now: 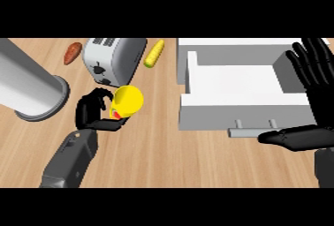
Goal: Pick up the cup, place it into the drawer and close the drawer
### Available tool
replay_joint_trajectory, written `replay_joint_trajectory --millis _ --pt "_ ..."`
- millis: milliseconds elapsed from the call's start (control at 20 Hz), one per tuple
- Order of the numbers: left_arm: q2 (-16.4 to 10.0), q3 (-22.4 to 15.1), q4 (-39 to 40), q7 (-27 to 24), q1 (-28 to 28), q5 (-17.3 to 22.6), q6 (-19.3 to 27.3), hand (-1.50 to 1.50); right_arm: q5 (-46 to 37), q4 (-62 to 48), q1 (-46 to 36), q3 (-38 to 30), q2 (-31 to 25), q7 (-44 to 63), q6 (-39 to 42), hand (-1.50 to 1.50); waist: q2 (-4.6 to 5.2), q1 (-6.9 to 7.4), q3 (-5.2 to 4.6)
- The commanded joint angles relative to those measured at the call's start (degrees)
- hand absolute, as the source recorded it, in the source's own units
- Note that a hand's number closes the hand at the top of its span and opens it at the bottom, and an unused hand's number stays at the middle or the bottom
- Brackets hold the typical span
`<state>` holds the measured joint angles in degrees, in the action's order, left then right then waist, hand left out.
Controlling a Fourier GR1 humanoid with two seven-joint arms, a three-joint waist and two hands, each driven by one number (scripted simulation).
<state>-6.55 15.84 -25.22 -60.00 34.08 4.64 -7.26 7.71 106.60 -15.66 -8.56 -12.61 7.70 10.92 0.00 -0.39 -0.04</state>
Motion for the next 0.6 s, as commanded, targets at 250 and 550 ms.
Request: replay_joint_trajectory --millis 250,550 --pt "3.65 -5.17 -14.81 16.15 10.84 0.35 0.88 1.5 -0.24 0.78 1.15 -0.51 -0.53 0.1 0.27 -1.5 -0.44 0.55 0.09" --pt "6.45 -8.61 -24.3 31.53 16.92 1.36 7.23 1.5 -2.01 -3.12 1.49 -0.73 0.52 -3.79 -0.34 -1.5 -0.14 0.54 0.08"
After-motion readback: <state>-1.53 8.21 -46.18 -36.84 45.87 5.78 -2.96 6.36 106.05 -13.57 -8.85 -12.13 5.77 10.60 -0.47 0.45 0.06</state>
